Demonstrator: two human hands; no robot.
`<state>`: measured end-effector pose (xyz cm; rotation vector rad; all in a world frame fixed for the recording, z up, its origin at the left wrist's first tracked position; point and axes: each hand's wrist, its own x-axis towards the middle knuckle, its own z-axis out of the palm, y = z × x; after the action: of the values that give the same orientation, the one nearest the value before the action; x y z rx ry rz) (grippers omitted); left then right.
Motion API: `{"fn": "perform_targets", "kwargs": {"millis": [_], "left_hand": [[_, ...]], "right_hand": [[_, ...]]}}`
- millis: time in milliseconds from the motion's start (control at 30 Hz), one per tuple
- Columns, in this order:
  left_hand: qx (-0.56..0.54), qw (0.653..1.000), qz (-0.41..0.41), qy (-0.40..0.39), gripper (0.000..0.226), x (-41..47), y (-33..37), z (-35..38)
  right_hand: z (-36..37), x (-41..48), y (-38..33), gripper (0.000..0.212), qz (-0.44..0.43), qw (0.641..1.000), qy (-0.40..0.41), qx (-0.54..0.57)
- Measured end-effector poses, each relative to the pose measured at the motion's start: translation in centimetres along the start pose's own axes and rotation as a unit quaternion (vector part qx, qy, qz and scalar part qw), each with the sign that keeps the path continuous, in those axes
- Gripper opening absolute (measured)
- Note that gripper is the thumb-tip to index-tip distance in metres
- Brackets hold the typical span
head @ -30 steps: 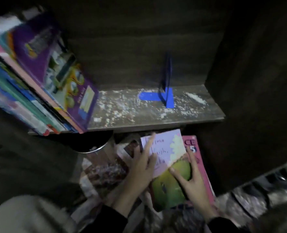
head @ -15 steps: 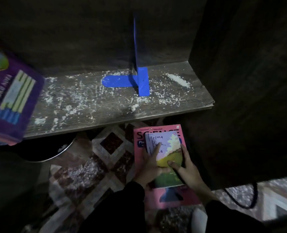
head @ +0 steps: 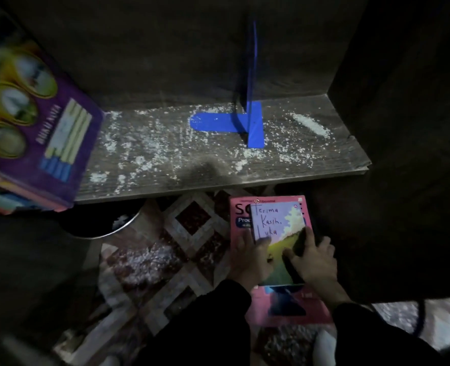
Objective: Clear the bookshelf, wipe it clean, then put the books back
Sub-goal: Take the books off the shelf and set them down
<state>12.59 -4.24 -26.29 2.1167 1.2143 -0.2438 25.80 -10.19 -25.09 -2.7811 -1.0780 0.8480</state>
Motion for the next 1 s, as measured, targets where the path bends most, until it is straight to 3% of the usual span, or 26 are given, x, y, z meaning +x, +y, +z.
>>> {"fn": "perform_targets", "kwargs": {"millis": [133,200,233,267,333,400,500,567,633,700,767,867,1000], "left_hand": [[-0.045,0.994,0.033,-0.096,0.062,-4.5,-1.2,-4.6],[-0.111,0.992,0.027,-0.054,0.063,-7.5,-2.5,-8.3],[-0.131,0.991,0.02,-0.014,0.059,-9.3,-3.3,-10.3],[-0.143,0.989,0.005,0.029,0.05,-11.2,-4.1,-12.5],[-0.165,0.974,-0.01,0.154,0.04,-15.0,-6.1,-16.8],[-0.176,0.933,-0.013,0.313,0.045,-18.2,-8.2,-20.7],[-0.148,0.833,-0.003,0.533,0.038,-21.9,-10.5,-26.3],[-0.048,0.754,-0.01,0.655,0.045,-24.0,-11.2,-30.0],[0.034,0.693,-0.016,0.72,0.057,-25.2,-11.9,-33.1],[0.073,0.688,-0.027,0.721,0.075,-25.4,-12.4,-35.4],[0.097,0.72,-0.031,0.686,0.087,-25.2,-12.5,-36.8],[0.106,0.757,-0.051,0.643,0.083,-24.7,-12.3,-37.7],[0.146,0.727,-0.064,0.667,0.066,-24.4,-12.5,-37.8]], "right_hand": [[-0.4,-3.1,-4.9,0.043,-0.113,0.993,0.007,0.031],[-0.9,-5.3,-9.0,0.02,-0.212,0.972,-0.033,0.095],[-1.5,-6.7,-11.3,0.018,-0.263,0.955,-0.052,0.124],[-2.0,-7.9,-13.9,0.032,-0.309,0.936,-0.052,0.161],[-3.8,-10.9,-19.1,0.036,-0.368,0.898,-0.048,0.236],[-5.7,-14.0,-24.0,0.026,-0.406,0.859,-0.05,0.308],[-7.4,-17.5,-29.6,0.027,-0.442,0.813,-0.064,0.373],[-7.6,-18.9,-32.0,0.031,-0.45,0.803,-0.065,0.386],[-7.4,-19.7,-33.7,0.04,-0.456,0.806,-0.046,0.376],[-7.2,-20.6,-34.9,0.061,-0.474,0.798,-0.04,0.371],[-7.0,-21.1,-35.7,0.076,-0.493,0.794,-0.032,0.354],[-6.9,-21.7,-36.2,0.084,-0.503,0.803,-0.025,0.318],[-6.9,-21.9,-35.9,0.085,-0.525,0.798,-0.007,0.297]]}}
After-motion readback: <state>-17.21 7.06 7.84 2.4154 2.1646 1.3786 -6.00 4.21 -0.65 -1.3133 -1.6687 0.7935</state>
